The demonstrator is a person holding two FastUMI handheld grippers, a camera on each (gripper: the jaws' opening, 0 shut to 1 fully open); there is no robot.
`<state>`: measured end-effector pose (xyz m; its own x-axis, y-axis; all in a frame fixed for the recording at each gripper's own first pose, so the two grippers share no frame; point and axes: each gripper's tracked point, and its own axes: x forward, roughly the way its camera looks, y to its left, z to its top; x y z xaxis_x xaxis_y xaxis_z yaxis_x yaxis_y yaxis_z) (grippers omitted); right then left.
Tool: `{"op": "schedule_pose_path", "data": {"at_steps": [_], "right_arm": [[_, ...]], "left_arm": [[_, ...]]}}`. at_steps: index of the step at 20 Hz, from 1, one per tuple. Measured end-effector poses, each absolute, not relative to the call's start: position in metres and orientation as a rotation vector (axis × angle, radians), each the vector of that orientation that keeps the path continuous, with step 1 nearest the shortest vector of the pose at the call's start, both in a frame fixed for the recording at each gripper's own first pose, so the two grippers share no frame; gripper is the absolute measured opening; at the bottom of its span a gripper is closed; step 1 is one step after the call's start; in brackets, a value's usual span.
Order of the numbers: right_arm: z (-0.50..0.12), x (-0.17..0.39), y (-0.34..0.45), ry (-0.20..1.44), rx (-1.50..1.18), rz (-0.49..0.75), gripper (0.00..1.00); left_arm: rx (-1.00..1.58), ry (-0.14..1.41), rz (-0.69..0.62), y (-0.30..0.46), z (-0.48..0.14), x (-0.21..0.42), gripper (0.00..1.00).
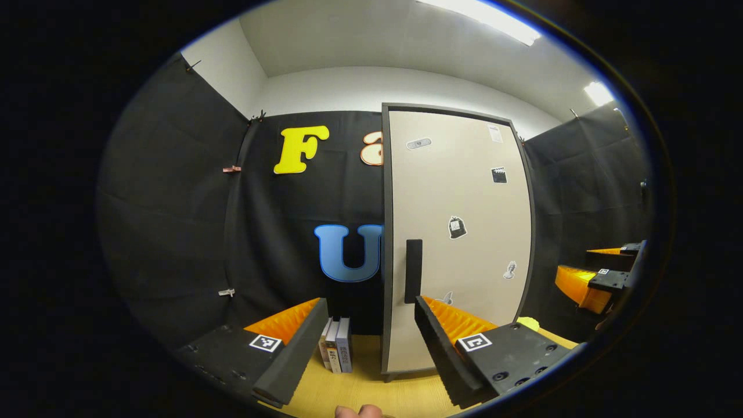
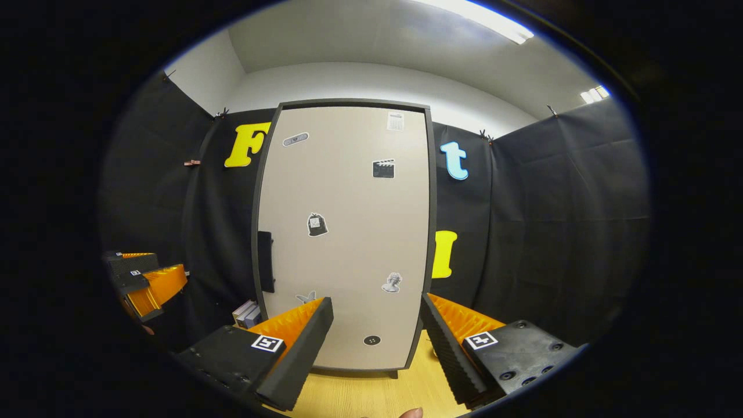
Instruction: Open the cabinet door with the right hand, grasp the bottle in the cabinet with the left hand and place it on the coaster, then close the cabinet door with the right hand.
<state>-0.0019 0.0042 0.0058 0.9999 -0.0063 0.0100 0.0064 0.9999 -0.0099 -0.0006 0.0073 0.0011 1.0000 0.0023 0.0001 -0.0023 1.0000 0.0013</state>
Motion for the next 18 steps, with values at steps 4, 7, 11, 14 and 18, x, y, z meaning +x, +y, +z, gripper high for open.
{"op": "schedule_pose_path", "data": {"at_steps": [4, 7, 11, 14, 18], "right_arm": [[0.018, 0.001, 0.015, -0.053, 0.004, 0.01, 0.97], [0.025, 0.015, 0.041, -0.057, 0.025, 0.056, 0.97], [0.033, 0.042, 0.08, -0.079, 0.025, 0.103, 0.97], [0.027, 0.07, 0.111, -0.068, 0.037, 0.136, 0.97], [0.013, 0.101, 0.153, -0.036, 0.025, 0.177, 0.98]], "left_arm": [[0.014, -0.001, 0.007, 0.014, 0.001, -0.002, 0.94], [0.01, 0.005, 0.021, 0.026, 0.0, -0.003, 0.95], [0.017, 0.014, 0.05, 0.046, -0.005, -0.003, 0.95], [0.032, 0.024, 0.077, 0.063, -0.011, -0.004, 0.95], [0.021, 0.025, 0.101, 0.079, -0.015, -0.002, 0.95]]}}
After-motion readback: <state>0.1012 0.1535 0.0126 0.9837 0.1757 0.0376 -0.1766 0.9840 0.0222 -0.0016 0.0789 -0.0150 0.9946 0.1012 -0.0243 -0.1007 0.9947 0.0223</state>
